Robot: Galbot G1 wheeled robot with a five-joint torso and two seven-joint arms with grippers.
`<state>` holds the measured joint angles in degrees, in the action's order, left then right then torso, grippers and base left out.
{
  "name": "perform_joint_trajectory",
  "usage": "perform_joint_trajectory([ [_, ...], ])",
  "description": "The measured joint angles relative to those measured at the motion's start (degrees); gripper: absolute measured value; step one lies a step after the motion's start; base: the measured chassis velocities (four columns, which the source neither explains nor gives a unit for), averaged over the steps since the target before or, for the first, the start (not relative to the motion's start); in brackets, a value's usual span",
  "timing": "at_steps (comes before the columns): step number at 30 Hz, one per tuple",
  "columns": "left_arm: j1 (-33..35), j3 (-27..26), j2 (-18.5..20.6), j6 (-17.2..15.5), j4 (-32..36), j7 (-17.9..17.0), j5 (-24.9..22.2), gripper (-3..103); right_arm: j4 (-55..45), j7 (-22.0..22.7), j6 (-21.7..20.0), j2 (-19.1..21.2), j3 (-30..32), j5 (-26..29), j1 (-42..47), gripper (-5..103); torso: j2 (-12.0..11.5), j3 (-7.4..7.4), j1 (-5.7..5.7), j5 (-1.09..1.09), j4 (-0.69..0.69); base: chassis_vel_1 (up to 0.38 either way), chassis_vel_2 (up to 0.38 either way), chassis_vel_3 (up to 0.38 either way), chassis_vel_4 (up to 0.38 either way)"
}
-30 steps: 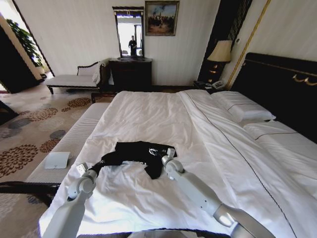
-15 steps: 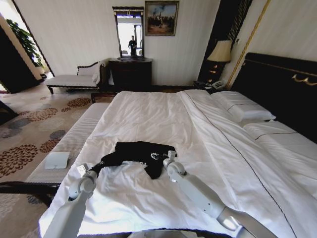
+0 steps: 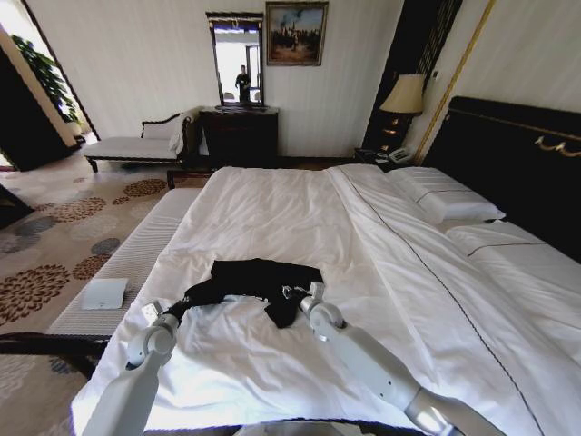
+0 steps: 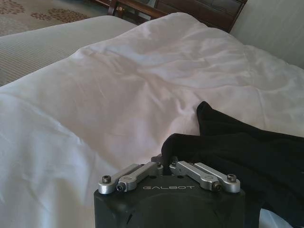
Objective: Fold the clothes on the bed.
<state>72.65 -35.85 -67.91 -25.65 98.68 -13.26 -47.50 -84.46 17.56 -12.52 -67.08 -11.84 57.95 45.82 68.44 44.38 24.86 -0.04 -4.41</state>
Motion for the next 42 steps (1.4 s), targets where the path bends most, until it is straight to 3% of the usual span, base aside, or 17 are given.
perform_joint_trajectory([
  [3,0.21,-0.22,-0.03,0.33,0.82,-0.15,-0.06,0,-0.39,-1.03,2.64,-0.44,1.07,-0.57,0.74,7,0.0,0.0,0.0,0.0,0.01,0.0,0.0,0.0,0.0],
  [6,0.35,-0.45,0.0,0.57,1.37,-0.16,-0.27,0,-1.1,-1.13,3.55,-0.65,2.02,-0.86,1.42,1,0.0,0.0,0.0,0.0,0.02,0.0,0.0,0.0,0.0],
  [14,0.74,-1.2,0.44,1.05,3.39,-0.19,-1.19,0,-6.68,-1.82,5.51,0.74,5.94,-1.51,5.04,0,0.0,0.0,0.0,0.0,0.01,0.0,0.0,0.0,0.0],
  [22,0.92,-2.77,1.92,2.72,9.61,-0.72,-3.31,0,-15.7,-9.15,12.78,5.16,11.26,-2.89,9.17,0,0.0,0.0,0.0,0.01,0.0,0.0,0.0,0.0,0.0],
  [27,-1.58,-5.24,6.15,4.75,17.44,-2.46,-8.63,0,-22.98,-16.6,21.06,10.32,16.91,-2.43,10.36,0,0.0,0.0,0.0,0.0,0.01,0.0,0.0,0.0,0.0],
  [29,-2.25,-5.8,6.83,4.83,18.59,-2.84,-9.91,0,-24.26,-17.63,21.6,11.14,17.79,-1.75,10.43,0,0.0,0.0,0.0,0.01,0.0,0.0,0.0,0.0,0.0],
  [33,-5.93,-9.13,11.12,5.16,25.99,-4.84,-18.2,0,-32.89,-22.35,23.05,15.42,24.02,3.02,10.6,0,0.0,0.0,0.0,0.0,-0.01,0.0,0.0,0.0,0.0],
  [35,-6.1,-9.4,11.47,5.18,26.57,-4.88,-18.67,0,-33.75,-22.64,23.08,15.77,24.72,3.46,10.61,0,0.0,0.0,0.0,0.0,-0.01,0.0,0.0,0.0,0.0],
  [39,-4.79,-17.03,16.81,5.21,36.64,-5.28,-25.13,0,-45.1,-23.94,22.82,20.03,34.06,9.1,12.47,0,0.0,0.0,0.01,0.0,-0.01,0.0,0.0,0.0,0.0],
  [41,-3.89,-18.7,17.33,5.21,37.98,-5.22,-26.06,0,-46.6,-23.7,22.71,20.6,35.36,9.56,13.01,0,0.0,0.0,0.0,0.0,-0.01,0.0,0.0,0.0,0.0],
  [42,-1.45,-22.98,18.1,5.21,41.03,-5.06,-28.4,0,-50.08,-22.96,22.47,21.74,38.26,10.04,14.8,0,0.0,-0.01,0.0,0.01,0.01,0.0,0.0,0.0,0.0],
])
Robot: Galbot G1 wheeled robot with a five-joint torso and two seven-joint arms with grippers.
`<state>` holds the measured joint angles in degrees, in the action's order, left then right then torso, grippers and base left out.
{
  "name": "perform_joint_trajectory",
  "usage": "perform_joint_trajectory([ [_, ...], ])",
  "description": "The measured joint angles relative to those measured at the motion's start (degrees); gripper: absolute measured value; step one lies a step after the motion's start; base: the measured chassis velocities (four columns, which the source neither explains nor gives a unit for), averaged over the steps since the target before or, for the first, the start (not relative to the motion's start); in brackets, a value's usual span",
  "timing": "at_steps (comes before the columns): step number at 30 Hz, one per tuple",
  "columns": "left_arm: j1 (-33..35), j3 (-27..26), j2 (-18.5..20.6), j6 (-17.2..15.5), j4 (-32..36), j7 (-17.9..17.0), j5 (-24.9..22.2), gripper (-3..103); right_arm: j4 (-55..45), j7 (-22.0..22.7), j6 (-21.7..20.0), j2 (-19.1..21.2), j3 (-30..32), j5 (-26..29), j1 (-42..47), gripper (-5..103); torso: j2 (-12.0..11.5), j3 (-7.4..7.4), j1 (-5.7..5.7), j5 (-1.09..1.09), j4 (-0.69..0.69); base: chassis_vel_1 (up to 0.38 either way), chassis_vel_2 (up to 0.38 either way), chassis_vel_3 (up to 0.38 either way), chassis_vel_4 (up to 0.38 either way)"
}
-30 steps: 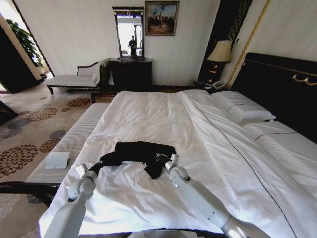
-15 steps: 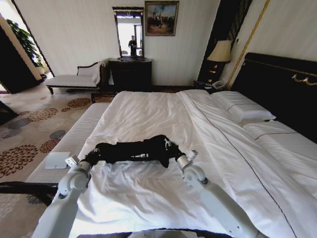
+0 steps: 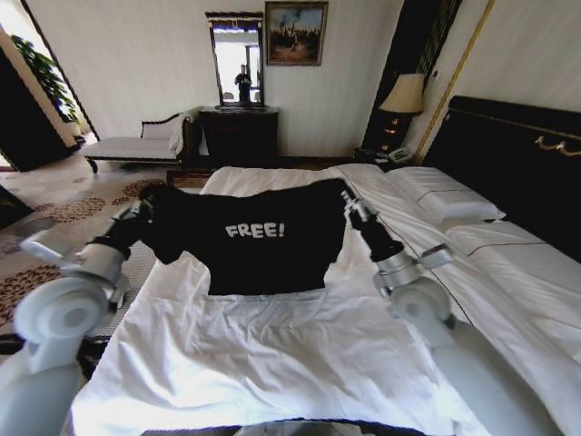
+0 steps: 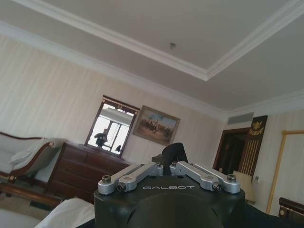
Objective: Fold the clothes on the bed.
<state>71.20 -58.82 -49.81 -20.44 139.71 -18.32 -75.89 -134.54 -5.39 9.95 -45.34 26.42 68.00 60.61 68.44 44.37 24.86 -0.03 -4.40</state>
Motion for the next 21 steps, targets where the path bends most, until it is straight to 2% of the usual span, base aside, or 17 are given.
perform_joint_trajectory([
  [1,1.78,-3.07,0.1,0.0,2.16,0.1,-1.44,0,-2.48,0.65,-0.26,0.47,2.29,0.04,1.61,0,0.0,0.0,0.0,0.0,0.02,0.0,0.0,0.0,0.0],
  [2,1.78,-3.07,0.1,0.0,2.16,0.1,-1.44,0,-2.48,0.65,-0.26,0.47,2.29,0.04,1.61,0,0.0,0.0,0.0,0.0,0.02,0.0,0.0,0.0,0.0],
  [4,4.14,-7.56,0.01,0.0,3.85,0.28,-3.28,0,-6.34,1.76,-0.72,0.74,5.98,-0.03,3.98,0,0.01,-0.01,-0.01,0.01,0.01,0.0,0.0,0.0,0.0],
  [7,6.45,-17.84,0.91,-0.13,4.38,0.01,-11.61,0,-9.61,5.37,-2.5,0.9,13.61,1.57,6.12,0,0.02,-0.01,-0.03,-0.02,0.0,0.0,0.0,0.0,0.0],
  [9,6.51,-19.75,1.46,-0.18,4.38,-0.18,-13.46,0,-9.67,6.01,-3.0,1.14,15.23,2.49,6.16,0,0.01,-0.01,-0.02,-0.01,0.01,0.0,0.0,0.0,0.0],
  [11,6.56,-29.61,4.9,-0.46,4.38,-0.96,-21.86,0,-9.68,8.52,-5.65,3.17,23.19,7.16,6.49,0,0.01,0.0,0.0,0.0,0.0,0.0,0.0,0.0,0.0],
  [12,6.57,-32.65,5.99,-0.8,4.35,-1.21,-24.44,0,-9.66,8.64,-6.23,4.11,25.8,8.45,6.77,0,0.01,0.01,0.0,-0.01,0.0,0.0,0.0,0.0,0.0],
  [13,6.57,-32.65,5.99,-0.8,4.35,-1.21,-24.44,0,-9.66,8.64,-6.23,4.11,25.8,8.45,6.77,0,0.01,0.01,0.0,-0.01,0.0,0.0,0.0,0.0,0.0],
  [15,6.88,-37.49,8.11,-2.34,4.31,-1.63,-28.36,0,-9.59,9.67,-8.89,5.96,31.17,9.45,7.92,0,0.01,0.0,0.0,0.01,-0.01,0.0,0.0,0.0,0.0],
  [16,7.23,-37.82,8.61,-3.78,4.24,-1.75,-28.54,0,-9.54,11.37,-10.95,6.42,31.97,9.52,8.37,0,0.01,0.0,-0.01,0.01,-0.01,0.0,0.0,0.0,0.0],
  [18,7.35,-33.22,8.53,-7.61,4.07,-2.36,-25.68,0,-9.36,16.55,-15.08,6.34,29.7,9.54,8.48,0,0.02,-0.01,-0.02,0.0,0.01,0.0,0.0,0.0,0.0],
  [19,7.35,-33.22,8.53,-7.61,4.07,-2.36,-25.68,0,-9.36,16.55,-15.08,6.34,29.7,9.54,8.48,0,0.02,-0.01,-0.02,0.0,0.01,0.0,0.0,0.0,0.0],
  [21,8.09,-22.02,6.6,-12.63,3.72,-2.49,-18.45,0,-9.02,20.2,-20.05,4.4,23.35,8.54,9.7,0,0.02,0.0,-0.01,-0.03,0.0,0.0,0.0,0.0,0.0],
])
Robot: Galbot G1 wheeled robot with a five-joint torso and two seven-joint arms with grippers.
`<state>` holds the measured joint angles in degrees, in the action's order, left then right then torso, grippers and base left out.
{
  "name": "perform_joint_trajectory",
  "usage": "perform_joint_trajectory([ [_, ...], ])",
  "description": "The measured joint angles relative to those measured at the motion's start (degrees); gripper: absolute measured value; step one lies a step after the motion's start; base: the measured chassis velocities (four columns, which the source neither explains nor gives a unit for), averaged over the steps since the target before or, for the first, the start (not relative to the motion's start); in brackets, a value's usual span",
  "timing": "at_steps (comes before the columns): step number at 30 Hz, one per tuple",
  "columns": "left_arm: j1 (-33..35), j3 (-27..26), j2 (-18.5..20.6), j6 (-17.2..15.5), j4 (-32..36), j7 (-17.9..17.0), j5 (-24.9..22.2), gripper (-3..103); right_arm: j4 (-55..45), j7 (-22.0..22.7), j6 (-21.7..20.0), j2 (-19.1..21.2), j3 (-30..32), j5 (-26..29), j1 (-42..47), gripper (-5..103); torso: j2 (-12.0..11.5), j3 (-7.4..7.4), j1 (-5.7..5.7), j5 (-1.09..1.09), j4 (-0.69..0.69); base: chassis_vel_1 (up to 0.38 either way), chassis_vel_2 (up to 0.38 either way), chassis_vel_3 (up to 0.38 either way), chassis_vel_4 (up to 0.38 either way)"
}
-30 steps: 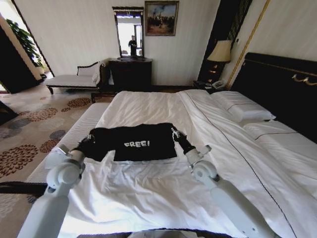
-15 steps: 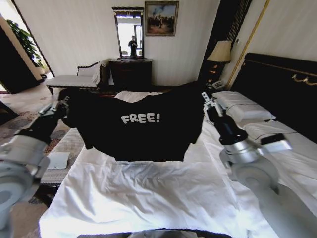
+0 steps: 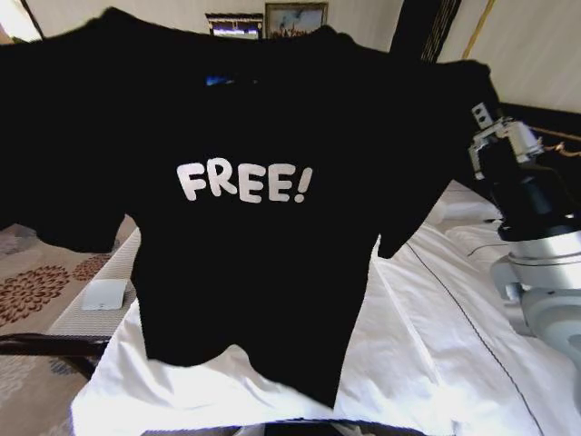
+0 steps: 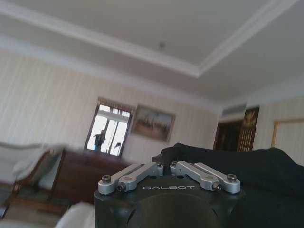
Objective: Fold the clothes on the bed.
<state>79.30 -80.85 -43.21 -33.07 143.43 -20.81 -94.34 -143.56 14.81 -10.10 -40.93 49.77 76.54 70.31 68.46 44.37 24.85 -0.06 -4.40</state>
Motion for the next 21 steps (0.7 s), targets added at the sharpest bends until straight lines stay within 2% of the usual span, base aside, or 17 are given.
perform_joint_trajectory([
  [2,0.0,13.4,-1.95,-3.0,-0.29,0.43,7.84,0,2.18,2.23,-3.16,-1.89,-9.73,-2.54,0.79,0,-0.02,0.01,0.01,-0.02,-0.01,0.0,0.0,0.0,0.0],
  [3,0.0,13.4,-1.95,-3.0,-0.29,0.43,7.84,0,2.18,2.23,-3.16,-1.89,-9.73,-2.54,0.79,0,-0.02,0.01,0.01,-0.02,-0.01,0.0,0.0,0.0,0.0],
  [4,-0.57,20.25,-2.89,-3.74,-1.72,0.67,12.32,0,5.45,3.9,-4.38,-2.77,-14.94,-3.3,0.78,0,-0.02,0.02,0.02,-0.01,0.01,0.0,0.0,0.0,0.0],
  [5,-1.42,26.71,-3.74,-4.06,-4.45,1.04,17.14,0,8.58,5.92,-5.62,-3.75,-19.76,-3.46,0.35,0,-0.03,0.02,0.02,0.07,0.0,0.0,0.0,0.0,0.0],
  [8,-5.04,43.16,-6.47,-3.5,-16.44,2.93,30.21,0,18.58,9.62,-7.09,-6.73,-31.68,-4.86,-2.6,0,-0.03,0.02,0.02,0.03,-0.01,0.0,0.0,0.0,0.0],
  [9,-5.04,43.16,-6.47,-3.5,-16.44,2.93,30.21,0,18.58,9.62,-7.09,-6.73,-31.68,-4.86,-2.6,0,-0.03,0.02,0.02,0.03,-0.01,0.0,0.0,0.0,0.0],
  [11,-9.11,51.54,-8.85,-1.47,-26.11,4.2,37.31,0,27.17,8.77,-6.42,-8.89,-37.89,-9.36,-4.92,0,-0.04,0.03,0.02,0.02,0.0,0.0,0.0,0.0,0.0],
  [14,-14.35,57.66,-12.48,1.71,-35.98,4.65,41.74,0,35.98,5.33,-3.69,-11.27,-42.68,-15.2,-7.67,0,-0.04,0.03,0.03,0.0,0.0,0.0,0.0,0.0,0.0],
  [15,-14.35,57.66,-12.48,1.71,-35.98,4.65,41.74,0,35.98,5.33,-3.69,-11.27,-42.68,-15.2,-7.67,0,-0.04,0.03,0.03,0.0,0.0,0.0,0.0,0.0,0.0],
  [18,-18.49,60.96,-15.61,4.53,-44.2,5.1,44.25,0,43.23,2.55,-0.3,-13.7,-45.19,-18.73,-10.58,0,-0.04,0.02,0.03,0.02,0.0,0.0,0.0,0.0,0.0],
  [21,-20.5,61.91,-16.99,6.05,-48.09,5.67,45.37,0,48.16,1.56,2.52,-15.05,-46.31,-20.6,-12.32,0,-0.04,0.02,0.03,0.03,-0.01,0.0,0.0,0.0,0.0],
])
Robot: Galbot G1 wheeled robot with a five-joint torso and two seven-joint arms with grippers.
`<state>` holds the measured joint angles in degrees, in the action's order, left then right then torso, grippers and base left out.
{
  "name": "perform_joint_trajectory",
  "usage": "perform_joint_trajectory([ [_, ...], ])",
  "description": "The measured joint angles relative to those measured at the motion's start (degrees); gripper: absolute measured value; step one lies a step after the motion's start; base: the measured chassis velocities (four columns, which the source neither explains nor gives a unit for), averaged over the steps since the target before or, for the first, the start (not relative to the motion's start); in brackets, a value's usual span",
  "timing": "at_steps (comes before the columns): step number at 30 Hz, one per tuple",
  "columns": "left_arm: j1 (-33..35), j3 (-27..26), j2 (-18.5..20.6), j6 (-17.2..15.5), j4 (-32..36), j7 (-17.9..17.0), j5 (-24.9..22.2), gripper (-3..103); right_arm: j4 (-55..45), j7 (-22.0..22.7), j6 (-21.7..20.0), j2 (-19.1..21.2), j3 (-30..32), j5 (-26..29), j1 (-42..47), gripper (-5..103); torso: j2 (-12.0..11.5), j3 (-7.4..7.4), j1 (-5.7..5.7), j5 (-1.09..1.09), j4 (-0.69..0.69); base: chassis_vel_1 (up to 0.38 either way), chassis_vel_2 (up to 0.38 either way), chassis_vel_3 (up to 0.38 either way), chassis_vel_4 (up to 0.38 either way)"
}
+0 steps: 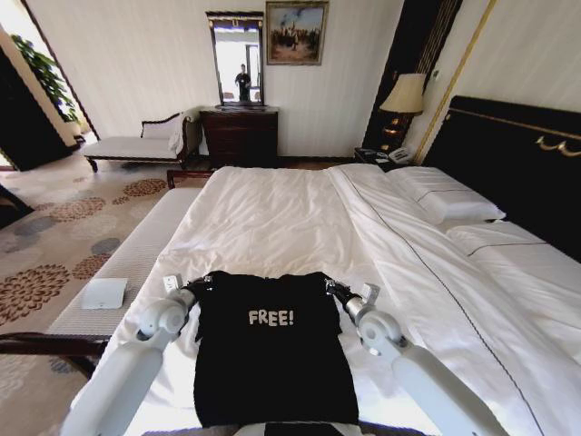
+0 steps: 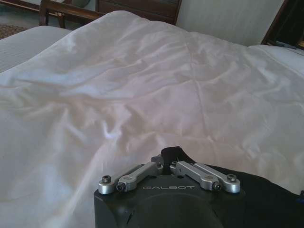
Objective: Fold the clothes on the bed.
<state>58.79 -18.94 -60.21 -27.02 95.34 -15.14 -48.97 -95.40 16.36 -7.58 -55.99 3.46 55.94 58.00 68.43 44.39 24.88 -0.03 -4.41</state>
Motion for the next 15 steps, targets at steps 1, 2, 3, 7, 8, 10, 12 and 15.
perform_joint_trajectory([
  [1,-1.15,0.43,-0.82,1.17,-2.26,0.15,0.58,0,2.98,-0.55,2.06,-0.87,-0.57,-0.93,-0.92,0,0.0,0.0,0.0,-0.01,0.0,0.0,0.0,0.0,0.0],
  [2,-2.0,0.75,-1.48,2.22,-4.03,0.27,1.04,0,5.19,-0.98,3.5,-1.58,-0.97,-1.39,-1.66,0,0.0,0.0,0.0,-0.01,0.01,0.0,0.0,0.0,0.0],
  [3,-2.77,1.02,-2.16,3.38,-5.7,0.33,1.63,0,7.22,-1.37,4.68,-2.28,-1.27,-1.7,-2.29,0,0.0,0.0,0.0,-0.01,0.01,0.0,0.0,0.0,0.0],
  [7,-3.74,1.54,-4.16,4.79,-9.62,1.08,3.39,0,12.33,-2.78,7.25,-4.47,-2.05,-3.68,-3.39,0,0.0,0.0,0.0,0.0,0.01,0.0,0.0,0.0,0.0],
  [8,-3.74,1.54,-4.16,4.79,-9.62,1.08,3.39,0,12.33,-2.78,7.25,-4.47,-2.05,-3.68,-3.39,0,0.0,0.0,0.0,0.0,0.01,0.0,0.0,0.0,0.0],
  [10,-3.7,1.61,-5.36,5.38,-11.0,1.55,4.5,0,13.83,-3.04,7.93,-5.55,-2.18,-4.97,-3.45,0,0.0,0.0,0.0,0.0,0.01,0.0,0.0,0.0,0.0],
  [12,-3.63,1.61,-5.93,5.62,-11.39,1.58,4.69,0,14.17,-3.06,8.17,-5.95,-2.18,-5.51,-3.4,0,0.01,0.0,-0.01,-0.01,0.01,0.0,0.0,0.0,0.0],
  [15,-3.54,1.51,-7.48,6.58,-12.12,1.04,4.78,0,15.43,-3.06,9.2,-7.1,-2.1,-7.31,-3.23,0,0.01,-0.01,-0.01,-0.01,0.01,0.0,0.0,0.0,0.0],
])
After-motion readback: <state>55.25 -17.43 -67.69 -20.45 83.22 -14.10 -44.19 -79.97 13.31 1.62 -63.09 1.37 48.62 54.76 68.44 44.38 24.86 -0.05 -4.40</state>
